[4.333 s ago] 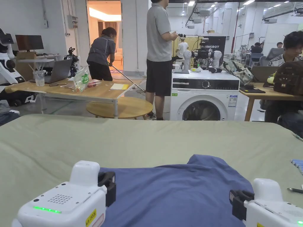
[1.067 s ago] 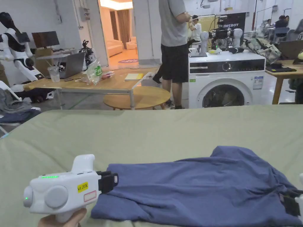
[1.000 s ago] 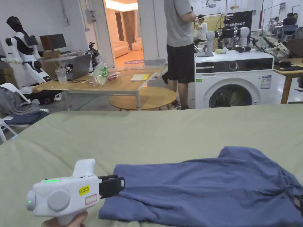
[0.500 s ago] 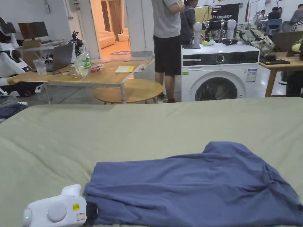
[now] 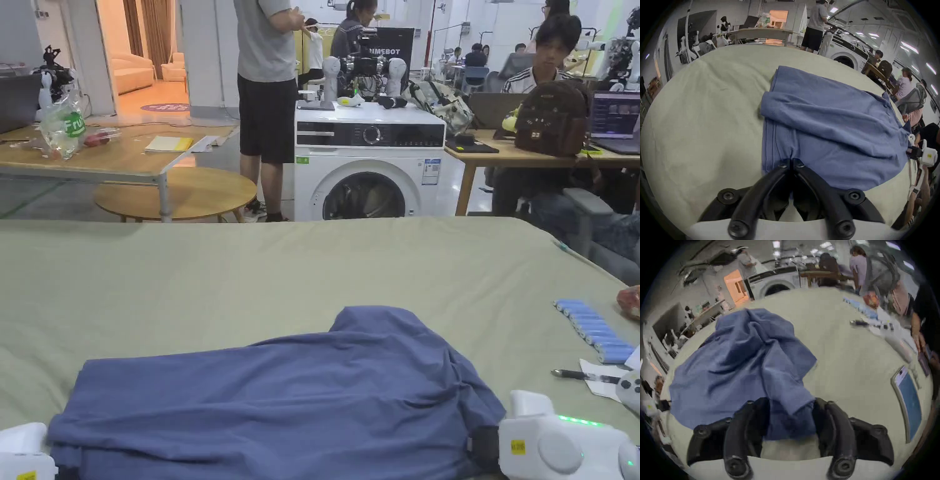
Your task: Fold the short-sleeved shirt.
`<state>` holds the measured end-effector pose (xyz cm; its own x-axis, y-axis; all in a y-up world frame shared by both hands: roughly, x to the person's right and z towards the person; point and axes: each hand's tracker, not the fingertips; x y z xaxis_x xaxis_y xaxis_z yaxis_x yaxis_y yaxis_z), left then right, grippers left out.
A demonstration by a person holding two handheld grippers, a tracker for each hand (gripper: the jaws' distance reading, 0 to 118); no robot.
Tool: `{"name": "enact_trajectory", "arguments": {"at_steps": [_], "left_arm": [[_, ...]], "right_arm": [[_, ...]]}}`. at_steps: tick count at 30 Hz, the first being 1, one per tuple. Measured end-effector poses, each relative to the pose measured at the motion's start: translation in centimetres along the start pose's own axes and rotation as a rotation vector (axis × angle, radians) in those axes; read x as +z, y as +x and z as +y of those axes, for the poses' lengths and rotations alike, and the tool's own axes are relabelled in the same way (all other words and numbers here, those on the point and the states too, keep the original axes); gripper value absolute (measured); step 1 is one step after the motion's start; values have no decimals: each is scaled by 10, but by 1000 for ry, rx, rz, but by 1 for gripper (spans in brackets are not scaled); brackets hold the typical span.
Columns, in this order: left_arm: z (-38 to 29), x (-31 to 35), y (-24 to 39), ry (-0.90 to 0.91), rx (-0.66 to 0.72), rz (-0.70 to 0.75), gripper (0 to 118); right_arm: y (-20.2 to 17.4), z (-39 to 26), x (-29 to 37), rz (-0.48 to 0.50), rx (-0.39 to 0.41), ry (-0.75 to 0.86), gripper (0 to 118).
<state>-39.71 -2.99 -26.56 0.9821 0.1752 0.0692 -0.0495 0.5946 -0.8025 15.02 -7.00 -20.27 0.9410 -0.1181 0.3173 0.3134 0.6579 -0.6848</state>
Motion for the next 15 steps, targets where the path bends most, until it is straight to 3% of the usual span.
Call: {"name": "enact_trajectory", "arguments": {"at_steps": [1,2,3,6,8,9,11,15], "left_arm": [[0,0,1,5,-11,7,0],[-1,-1,3,1,-17,9,0],[-2,-1,5,4,-23,13,0],[8,1,-8,-13,-13,3,0],[11,29,-17,84,6,-75,0],[14,43,-19,152,-5,-90,0],[19,70,-20,167,-29,-92,0],[12,107,-30,186,-53,-116,0]], "right_arm": [[-4,2,5,-13,-5,-12,17],[-5,3,8,15,15,-16,9],[-5,5,8,54,15,-26,8],[-9,2,17,50,-5,-23,7],[-13,2,31,-75,37,53,7],[-13,3,37,-93,46,91,7],[-8,8,48,0,-1,61,6],[-8,0,86,-9,38,105,6]]}}
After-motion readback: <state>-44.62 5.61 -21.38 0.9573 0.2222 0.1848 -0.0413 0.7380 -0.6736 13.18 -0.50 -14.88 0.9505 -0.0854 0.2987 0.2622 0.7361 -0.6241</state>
